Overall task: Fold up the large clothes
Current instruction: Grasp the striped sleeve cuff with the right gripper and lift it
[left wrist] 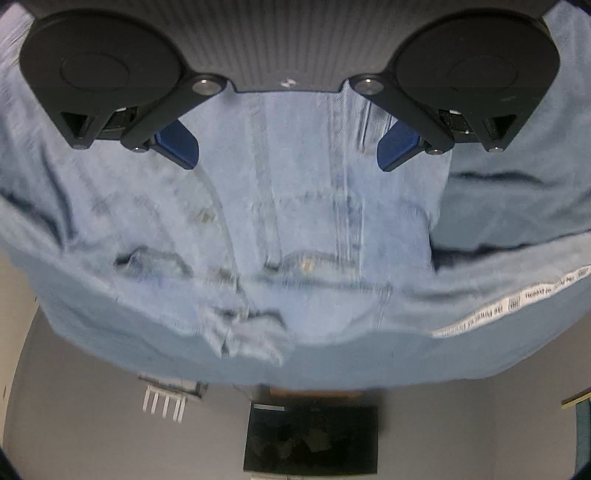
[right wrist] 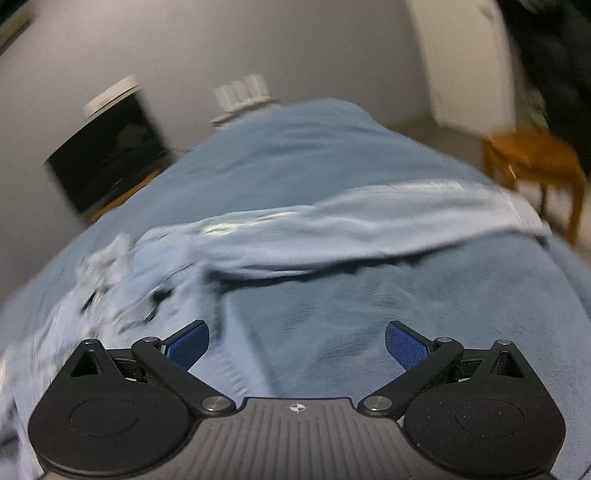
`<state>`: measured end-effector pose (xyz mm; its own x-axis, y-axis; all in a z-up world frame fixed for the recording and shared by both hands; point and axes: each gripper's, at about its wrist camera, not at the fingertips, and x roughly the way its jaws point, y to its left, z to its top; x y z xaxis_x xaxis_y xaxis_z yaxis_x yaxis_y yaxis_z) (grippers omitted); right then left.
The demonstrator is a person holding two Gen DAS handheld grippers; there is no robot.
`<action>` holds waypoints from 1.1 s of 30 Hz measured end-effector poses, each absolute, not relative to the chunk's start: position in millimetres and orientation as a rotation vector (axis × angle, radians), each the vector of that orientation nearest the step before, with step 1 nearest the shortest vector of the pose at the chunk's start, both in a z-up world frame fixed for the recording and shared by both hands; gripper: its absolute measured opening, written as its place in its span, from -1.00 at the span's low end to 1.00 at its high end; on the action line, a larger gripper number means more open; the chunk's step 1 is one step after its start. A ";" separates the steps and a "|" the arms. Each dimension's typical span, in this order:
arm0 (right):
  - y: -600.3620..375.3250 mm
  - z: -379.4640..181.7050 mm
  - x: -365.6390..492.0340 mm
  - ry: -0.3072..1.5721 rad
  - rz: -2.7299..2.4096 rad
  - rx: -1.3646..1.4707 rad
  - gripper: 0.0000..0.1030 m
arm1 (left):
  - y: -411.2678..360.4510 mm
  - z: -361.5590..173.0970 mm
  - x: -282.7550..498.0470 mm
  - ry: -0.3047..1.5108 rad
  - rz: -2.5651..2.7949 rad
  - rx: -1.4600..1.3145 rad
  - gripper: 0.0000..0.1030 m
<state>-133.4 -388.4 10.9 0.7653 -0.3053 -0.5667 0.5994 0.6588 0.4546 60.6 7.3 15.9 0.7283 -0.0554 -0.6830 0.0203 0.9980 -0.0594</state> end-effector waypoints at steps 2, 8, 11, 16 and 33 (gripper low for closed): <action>-420.5 3.2 -135.6 0.447 -0.581 0.746 0.94 | 7.0 -0.8 64.9 0.781 -0.027 0.012 1.00; -490.3 -23.3 -141.3 0.333 -0.703 0.869 0.56 | 16.3 -27.4 82.5 0.822 -0.083 -0.030 1.00; -514.0 -46.8 -142.2 0.288 -0.729 0.996 0.30 | 12.5 -36.5 86.5 0.816 -0.092 -0.002 1.00; -534.9 -78.4 -145.9 0.195 -0.707 1.152 0.17 | 1.5 -43.2 90.6 0.806 -0.106 0.059 1.00; -597.5 -118.6 -158.1 -0.042 -0.866 1.125 -0.39 | 4.9 -55.1 102.3 0.838 -0.113 0.021 1.00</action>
